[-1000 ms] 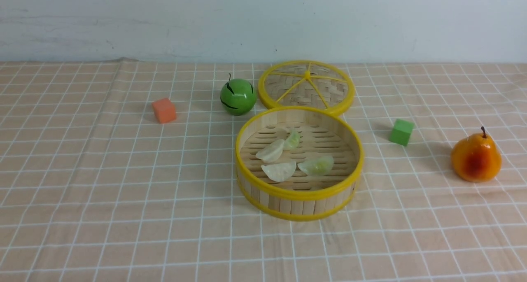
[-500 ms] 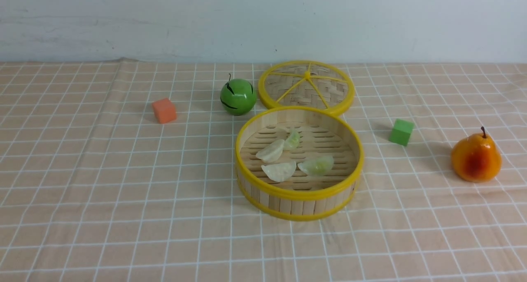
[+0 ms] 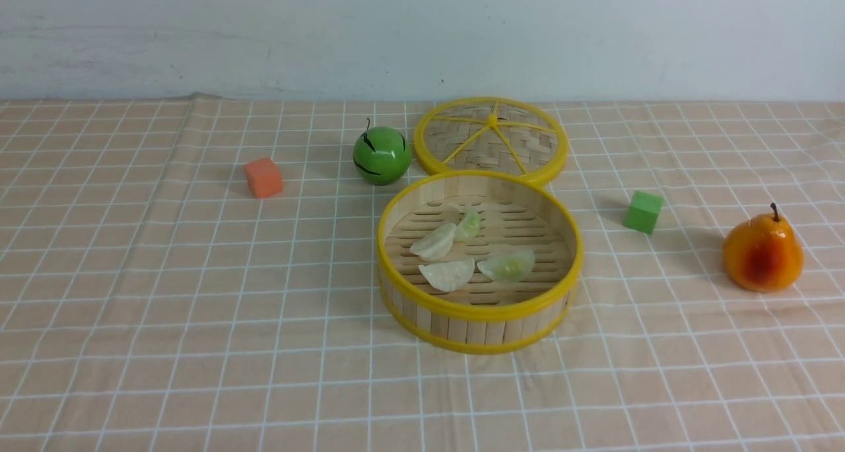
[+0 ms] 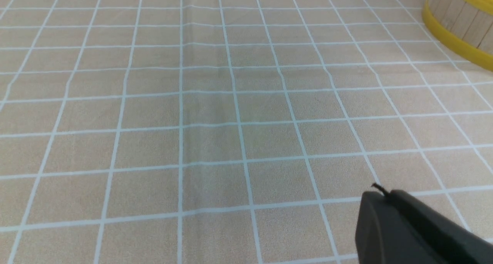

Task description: Put the dumplings into the steamer on the table with the brown tablecloth.

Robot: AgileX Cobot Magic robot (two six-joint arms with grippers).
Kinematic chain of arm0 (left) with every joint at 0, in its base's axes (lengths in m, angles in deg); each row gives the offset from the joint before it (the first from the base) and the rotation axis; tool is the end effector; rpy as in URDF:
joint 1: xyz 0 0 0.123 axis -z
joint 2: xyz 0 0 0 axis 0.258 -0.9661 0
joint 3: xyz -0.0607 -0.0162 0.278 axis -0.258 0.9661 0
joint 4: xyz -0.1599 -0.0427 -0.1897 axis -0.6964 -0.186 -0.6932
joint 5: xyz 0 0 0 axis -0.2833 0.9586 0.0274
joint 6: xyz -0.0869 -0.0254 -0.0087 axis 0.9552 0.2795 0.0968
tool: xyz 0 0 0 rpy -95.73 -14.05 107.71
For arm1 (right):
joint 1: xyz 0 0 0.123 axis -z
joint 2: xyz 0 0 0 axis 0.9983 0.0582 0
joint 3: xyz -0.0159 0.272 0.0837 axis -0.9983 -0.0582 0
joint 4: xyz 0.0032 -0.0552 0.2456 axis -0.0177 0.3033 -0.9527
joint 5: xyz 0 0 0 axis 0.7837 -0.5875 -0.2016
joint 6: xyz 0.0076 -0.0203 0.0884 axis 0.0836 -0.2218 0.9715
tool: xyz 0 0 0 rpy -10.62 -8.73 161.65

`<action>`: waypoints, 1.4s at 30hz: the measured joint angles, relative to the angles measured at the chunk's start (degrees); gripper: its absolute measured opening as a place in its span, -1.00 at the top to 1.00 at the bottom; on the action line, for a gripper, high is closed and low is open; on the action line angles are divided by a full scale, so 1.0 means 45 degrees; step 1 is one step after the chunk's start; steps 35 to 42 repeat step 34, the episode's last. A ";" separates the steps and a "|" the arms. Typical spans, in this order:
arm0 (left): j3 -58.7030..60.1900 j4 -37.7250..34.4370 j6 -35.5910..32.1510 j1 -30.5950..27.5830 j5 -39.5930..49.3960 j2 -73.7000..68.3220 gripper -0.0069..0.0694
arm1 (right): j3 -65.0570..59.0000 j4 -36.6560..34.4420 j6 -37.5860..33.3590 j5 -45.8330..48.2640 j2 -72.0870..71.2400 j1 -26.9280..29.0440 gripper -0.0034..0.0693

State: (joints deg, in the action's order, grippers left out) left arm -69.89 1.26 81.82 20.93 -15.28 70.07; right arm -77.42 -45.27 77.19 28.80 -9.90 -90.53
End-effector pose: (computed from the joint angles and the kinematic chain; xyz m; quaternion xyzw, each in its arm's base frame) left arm 0.0515 -0.0059 0.1674 0.0073 0.8152 -0.0590 0.5762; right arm 0.0516 0.0058 0.1734 0.0292 0.8077 0.0762 0.5839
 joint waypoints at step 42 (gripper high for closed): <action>0.0000 0.0000 0.0000 0.0000 0.0000 0.0000 0.82 | 0.0000 0.0000 0.0000 0.0000 0.0000 0.0000 0.42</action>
